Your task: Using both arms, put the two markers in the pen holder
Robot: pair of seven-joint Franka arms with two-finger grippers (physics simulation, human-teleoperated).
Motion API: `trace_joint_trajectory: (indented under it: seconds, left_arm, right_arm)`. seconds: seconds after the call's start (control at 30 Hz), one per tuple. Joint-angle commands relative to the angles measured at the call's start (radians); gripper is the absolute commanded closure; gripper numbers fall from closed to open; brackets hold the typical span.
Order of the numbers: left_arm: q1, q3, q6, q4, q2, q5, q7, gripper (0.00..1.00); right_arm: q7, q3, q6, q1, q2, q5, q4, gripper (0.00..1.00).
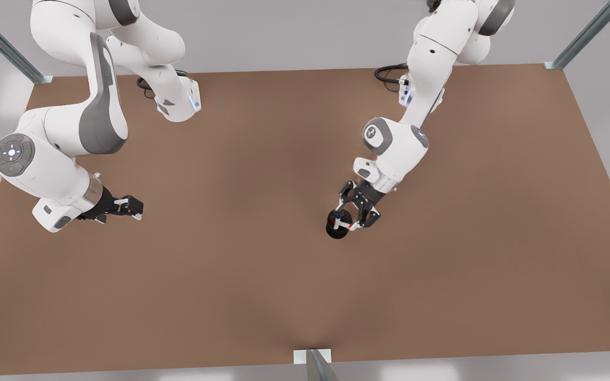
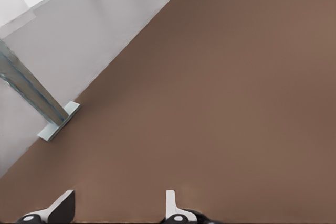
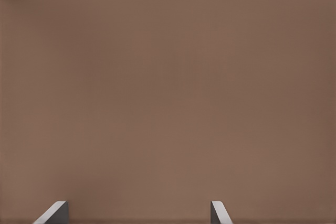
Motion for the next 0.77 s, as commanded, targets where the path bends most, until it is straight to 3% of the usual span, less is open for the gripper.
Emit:
trace_joint_trajectory:
  seconds: [0.0, 0.03, 0.1, 0.13, 0.17, 0.2, 0.27, 0.37, 0.73]
  left_arm:
    - [0.126, 0.109, -0.688, 0.196, 0.029, 0.282, -0.963, 0.0]
    - [0.166, 0.129, -0.961, 0.368, 0.055, 0.499, -1.158, 0.0]
    - [0.208, 0.151, -1.276, 0.549, 0.035, 0.93, -1.475, 0.0]
    - [0.209, 0.155, -1.342, 0.614, 0.035, 0.981, -1.521, 0.0]
    - [0.206, 0.203, -1.345, 0.631, 0.0, 0.981, -1.544, 0.0]
    - [0.269, 0.171, -1.35, 0.622, -0.091, 0.981, -1.559, 0.0]
    - [0.382, 0.022, -1.336, 0.582, -0.131, 1.074, -1.561, 0.0]
    - [0.369, 0.022, -1.492, 0.659, -0.111, 1.08, -1.673, 0.0]
    - [0.355, 0.022, -1.479, 0.662, -0.088, 1.068, -1.763, 0.0]
  right_arm:
    - [-0.006, 0.0, 0.0, 0.002, -0.001, 0.001, 0.001, 0.0]
    - [-0.006, 0.0, 0.0, 0.002, -0.001, 0.001, 0.001, 0.0]
    - [-0.006, 0.0, 0.0, 0.002, -0.001, 0.001, 0.001, 0.0]
    - [-0.006, 0.0, 0.0, 0.003, -0.001, 0.001, 0.001, 0.0]
    - [-0.006, 0.0, 0.0, 0.003, -0.001, 0.001, 0.001, 0.0]
    - [-0.006, 0.0, 0.0, 0.002, -0.001, 0.001, 0.001, 0.0]
    - [-0.006, 0.0, 0.0, 0.002, -0.001, 0.001, 0.001, 0.0]
    - [-0.004, 0.0, 0.0, 0.003, -0.001, 0.001, 0.001, 0.0]
    - [-0.006, -0.005, -0.007, -0.003, -0.001, -0.01, 0.028, 0.0]
